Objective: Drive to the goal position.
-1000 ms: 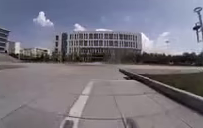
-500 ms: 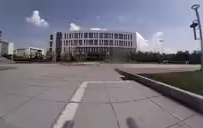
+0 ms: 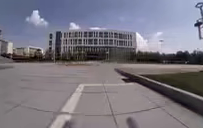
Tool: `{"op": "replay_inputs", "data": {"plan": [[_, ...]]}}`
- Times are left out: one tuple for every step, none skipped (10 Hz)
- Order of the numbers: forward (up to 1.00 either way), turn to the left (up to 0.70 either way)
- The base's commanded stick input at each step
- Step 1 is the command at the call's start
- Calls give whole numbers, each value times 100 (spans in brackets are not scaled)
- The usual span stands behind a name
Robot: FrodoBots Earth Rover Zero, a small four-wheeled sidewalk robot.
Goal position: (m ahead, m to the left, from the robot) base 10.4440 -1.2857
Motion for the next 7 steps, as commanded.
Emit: {"op": "replay_inputs", "data": {"plan": [[70,0],[70,0],[70,0],[70,0],[70,0],[70,0],[70,0]]}}
